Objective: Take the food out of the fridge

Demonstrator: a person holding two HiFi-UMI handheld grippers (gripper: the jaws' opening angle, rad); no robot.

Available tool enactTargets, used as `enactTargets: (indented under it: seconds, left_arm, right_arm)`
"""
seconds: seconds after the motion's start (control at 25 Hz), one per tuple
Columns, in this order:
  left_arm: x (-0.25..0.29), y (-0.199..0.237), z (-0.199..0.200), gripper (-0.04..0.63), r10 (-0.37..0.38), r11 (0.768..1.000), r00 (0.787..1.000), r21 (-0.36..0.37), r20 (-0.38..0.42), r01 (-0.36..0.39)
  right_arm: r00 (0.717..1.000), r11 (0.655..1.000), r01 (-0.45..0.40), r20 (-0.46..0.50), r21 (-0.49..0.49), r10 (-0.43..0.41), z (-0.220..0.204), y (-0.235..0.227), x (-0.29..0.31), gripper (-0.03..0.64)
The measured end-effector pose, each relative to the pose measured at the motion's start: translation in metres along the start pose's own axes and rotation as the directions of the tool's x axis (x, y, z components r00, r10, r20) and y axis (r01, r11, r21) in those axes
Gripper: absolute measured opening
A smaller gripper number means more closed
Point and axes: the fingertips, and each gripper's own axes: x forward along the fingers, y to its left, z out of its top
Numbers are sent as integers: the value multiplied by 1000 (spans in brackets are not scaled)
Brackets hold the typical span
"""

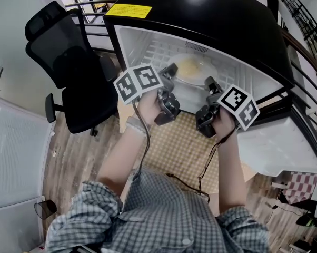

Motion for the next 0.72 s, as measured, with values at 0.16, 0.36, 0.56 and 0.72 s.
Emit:
enactTargets:
  seconds: [0.16, 0.36, 0.56, 0.72]
  left_arm:
    - [-6, 0, -3, 127, -4, 1000, 1000, 1, -6, 4]
    - [-13, 0, -14, 124, -21, 1000, 999, -23, -25, 20]
    - [-16, 2, -34, 124, -40, 998, 998, -55, -44, 38]
    - [-14, 3, -42, 124, -69, 992, 997, -105, -34, 65]
  right_arm:
    - [1000, 1000, -11, -5, 4, 11, -5, 1, -7, 91]
    - [999, 999, -43, -10, 33, 43, -13, 3, -15, 91]
    - [995, 992, -99, -17, 81, 100, -25, 8, -21, 91]
    - [989, 981, -141, -19, 136, 145, -34, 14, -22, 91]
